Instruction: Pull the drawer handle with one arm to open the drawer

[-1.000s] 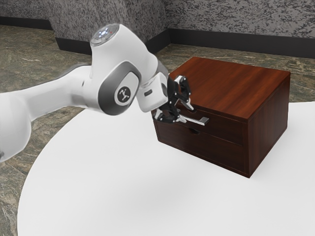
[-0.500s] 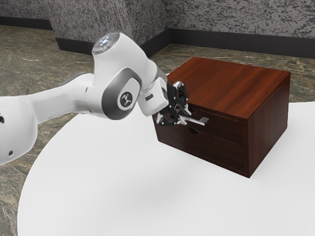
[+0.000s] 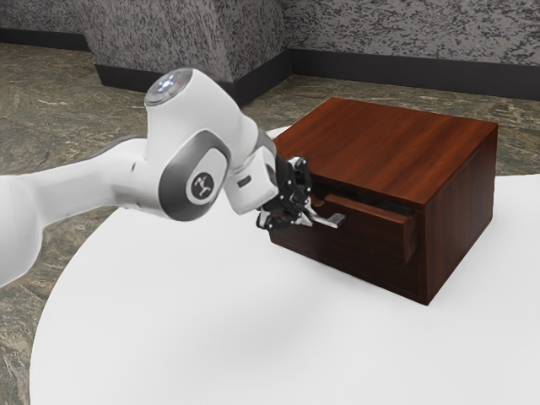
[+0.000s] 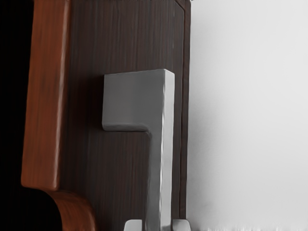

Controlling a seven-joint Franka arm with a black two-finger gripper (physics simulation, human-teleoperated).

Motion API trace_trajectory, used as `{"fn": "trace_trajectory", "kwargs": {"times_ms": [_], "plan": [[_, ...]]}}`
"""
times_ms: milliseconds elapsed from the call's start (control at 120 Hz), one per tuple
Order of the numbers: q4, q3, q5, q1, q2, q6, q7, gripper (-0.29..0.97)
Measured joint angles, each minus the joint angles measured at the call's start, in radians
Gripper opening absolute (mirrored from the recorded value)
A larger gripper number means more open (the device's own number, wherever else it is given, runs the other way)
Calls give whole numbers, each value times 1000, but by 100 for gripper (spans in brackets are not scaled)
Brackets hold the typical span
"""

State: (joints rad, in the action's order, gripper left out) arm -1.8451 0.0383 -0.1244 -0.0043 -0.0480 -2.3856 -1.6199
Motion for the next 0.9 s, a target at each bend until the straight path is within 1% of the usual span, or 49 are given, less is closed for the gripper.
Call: {"fn": "trace_trajectory", "kwargs": {"times_ms": [225, 517, 900], "plan": [[-105, -2, 0, -2, 96, -3, 3, -8], [-209, -3, 0, -3, 188, -4, 6, -10], [-339, -15, 0, -3, 328, 5, 8, -8]]}}
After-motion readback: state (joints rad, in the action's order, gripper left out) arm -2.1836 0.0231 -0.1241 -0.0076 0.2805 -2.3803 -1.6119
